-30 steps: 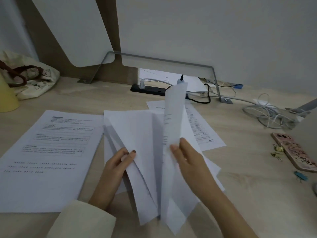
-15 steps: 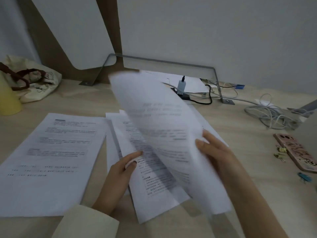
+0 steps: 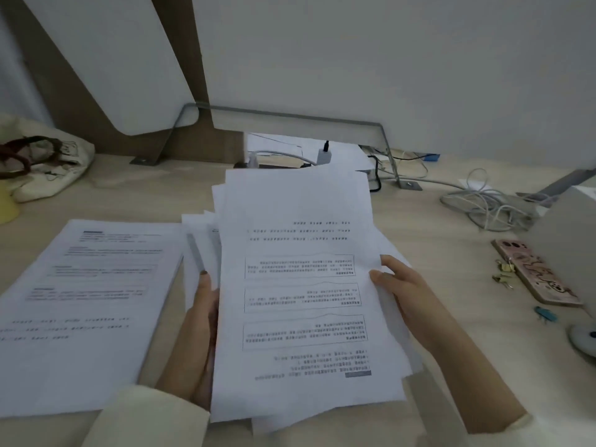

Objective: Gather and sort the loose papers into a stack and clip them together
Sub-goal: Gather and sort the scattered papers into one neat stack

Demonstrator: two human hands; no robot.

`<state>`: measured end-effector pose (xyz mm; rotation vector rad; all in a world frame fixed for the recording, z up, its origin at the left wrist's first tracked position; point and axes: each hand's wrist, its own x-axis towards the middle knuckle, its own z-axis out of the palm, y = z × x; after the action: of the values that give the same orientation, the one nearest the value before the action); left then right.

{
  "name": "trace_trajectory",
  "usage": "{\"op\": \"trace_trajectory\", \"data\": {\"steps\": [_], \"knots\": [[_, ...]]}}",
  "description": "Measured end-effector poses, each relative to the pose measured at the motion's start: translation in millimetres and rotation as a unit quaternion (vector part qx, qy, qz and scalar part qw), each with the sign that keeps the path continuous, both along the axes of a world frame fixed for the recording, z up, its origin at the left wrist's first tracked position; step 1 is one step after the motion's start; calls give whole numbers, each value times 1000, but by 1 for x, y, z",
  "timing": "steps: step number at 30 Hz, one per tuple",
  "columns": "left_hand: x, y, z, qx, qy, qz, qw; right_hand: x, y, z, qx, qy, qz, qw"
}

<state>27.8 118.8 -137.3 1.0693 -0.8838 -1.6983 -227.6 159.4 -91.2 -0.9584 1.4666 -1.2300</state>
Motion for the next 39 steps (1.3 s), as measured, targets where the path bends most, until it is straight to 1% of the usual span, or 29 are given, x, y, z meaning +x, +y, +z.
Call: {"op": "trace_trajectory", "data": {"steps": [1,2,3,5,6,7,9,11,13,14,15,16,17,18,19,20,22,24,26,28,29,31,33,35,37,39], "knots": [[1,3,1,-8,15,-23,1000,2,-1,-1,6,22,-2,1000],[-1,5,5,-13,2,-40,999,5,-1,-2,11,43,1,999],[-1,4,4,-20,-22,-44,999,8,-2,-2,18,64,6,998],[3,-1,-5,-45,-92,-16,995,14,-1,-4,30,83,20,996],[3,-2,-6,-47,-120,6,992,16,1,-4,33,63,23,997],[3,-3,-8,-46,-124,21,991,19,4,-4,37,25,23,999],[1,-4,-7,-37,-112,57,991,18,14,-8,46,-34,43,997],[-1,-6,-9,-32,-104,98,989,18,26,-13,59,-54,76,994],[-6,-7,-10,-45,-119,136,982,18,36,-19,65,-124,110,984],[-9,-7,-10,-56,-123,152,979,21,41,-21,56,-190,125,972],[-11,-6,-10,-65,-128,163,976,23,44,-22,33,-279,139,949],[-13,-6,-11,-68,-136,172,973,27,48,-23,1,-369,156,916],[-14,-6,-10,-73,-144,180,970,31,50,-24,-22,-435,162,885],[-14,-6,-12,-77,-150,186,968,37,51,-24,-32,-464,155,872],[-15,-6,-12,-84,-156,187,966,42,51,-26,-29,-463,138,875],[-15,-6,-14,-87,-163,180,966,48,50,-29,-20,-436,115,892],[-16,-5,-15,-95,-172,148,969,57,47,-32,-1,-350,57,935],[-15,-6,-15,-102,-176,111,973,61,43,-33,-1,-281,-4,960],[-11,-9,-14,-92,-154,88,980,55,37,-27,7,-228,-32,973],[-4,-11,-8,-60,-112,87,988,35,31,-13,17,-174,-26,984],[0,-11,-6,-49,-87,94,991,20,27,-8,37,-133,-31,990],[5,-11,1,-47,-61,115,990,-10,19,0,110,5,-51,993],[7,-10,8,-37,-49,112,992,-37,7,5,169,163,-64,970],[8,-12,12,-12,-62,99,993,-51,-5,11,189,306,-40,932],[7,-14,9,-11,-115,79,990,-49,-21,19,178,454,3,873],[3,-14,3,-17,-157,59,986,-33,-36,25,125,564,30,816]]}}
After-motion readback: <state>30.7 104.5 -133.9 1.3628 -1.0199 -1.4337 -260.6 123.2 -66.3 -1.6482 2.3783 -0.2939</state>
